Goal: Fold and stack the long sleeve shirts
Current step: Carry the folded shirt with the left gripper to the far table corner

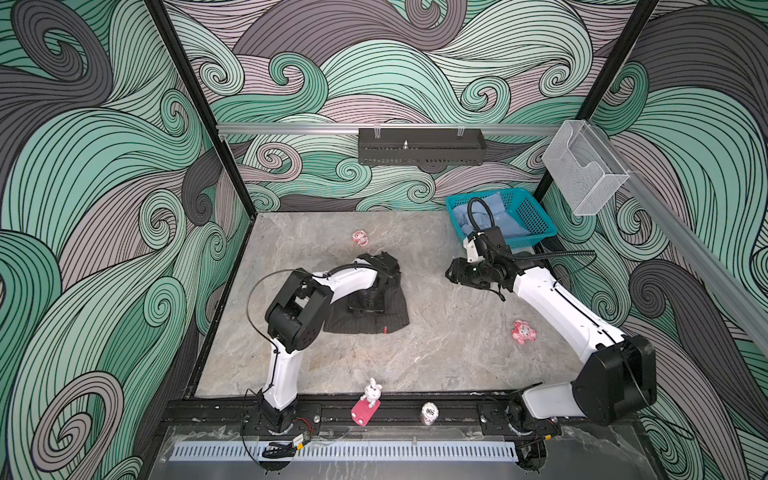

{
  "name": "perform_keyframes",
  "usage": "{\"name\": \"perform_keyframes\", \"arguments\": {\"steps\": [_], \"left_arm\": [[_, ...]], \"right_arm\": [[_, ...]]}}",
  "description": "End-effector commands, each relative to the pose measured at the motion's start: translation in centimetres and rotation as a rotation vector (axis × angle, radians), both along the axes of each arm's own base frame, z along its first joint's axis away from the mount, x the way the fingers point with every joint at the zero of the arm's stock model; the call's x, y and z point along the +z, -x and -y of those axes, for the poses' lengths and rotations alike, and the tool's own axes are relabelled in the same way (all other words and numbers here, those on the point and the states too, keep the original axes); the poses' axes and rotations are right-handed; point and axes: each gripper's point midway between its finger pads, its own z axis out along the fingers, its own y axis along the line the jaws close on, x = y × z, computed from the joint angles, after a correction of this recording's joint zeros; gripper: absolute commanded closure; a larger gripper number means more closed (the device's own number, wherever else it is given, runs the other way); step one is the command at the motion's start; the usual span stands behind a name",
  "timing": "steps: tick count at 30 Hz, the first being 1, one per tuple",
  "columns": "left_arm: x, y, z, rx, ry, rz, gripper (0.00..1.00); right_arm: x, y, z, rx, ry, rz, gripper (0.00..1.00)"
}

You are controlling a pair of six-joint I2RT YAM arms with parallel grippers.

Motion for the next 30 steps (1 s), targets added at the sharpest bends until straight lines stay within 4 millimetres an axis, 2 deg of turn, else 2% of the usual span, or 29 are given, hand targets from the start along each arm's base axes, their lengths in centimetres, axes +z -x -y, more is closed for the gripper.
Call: {"name": "perform_keyframes", "arguments": {"steps": [1, 5, 9, 16, 19, 24, 30], "left_arm": [[-1.0, 1.2, -5.8, -0.012, -0.118, -0.117, 0.32], [-0.1, -0.2, -9.1, 0.024, -0.106, -0.144, 0.34], [0.6, -2.5, -12.4, 0.053, -0.092, -0.157, 0.36], [-0.3, -6.7, -17.6, 0.069, -0.105, -0.195, 0.43], [-0.8, -8.7, -19.3, 0.05, -0.115, -0.173, 0.44], [-0.2, -12.8, -22.0, -0.018, -0.181, -0.07, 0.44], [0.1, -18.6, -23.2, -0.068, -0.165, 0.08, 0.43]], "right_arm": [[0.7, 0.2, -0.1, -0.002, -0.025, 0.004, 0.45], [1.0, -0.1, -0.4, 0.003, -0.044, 0.009, 0.45], [1.2, -0.2, -0.7, 0.006, -0.064, 0.012, 0.45], [1.4, -0.3, -1.3, 0.01, -0.105, 0.016, 0.46], [1.5, -0.4, -1.6, 0.012, -0.12, 0.014, 0.46], [1.3, -0.5, -1.9, 0.012, -0.135, 0.008, 0.46], [0.6, -1.1, -2.2, 0.011, -0.139, -0.008, 0.46]]}}
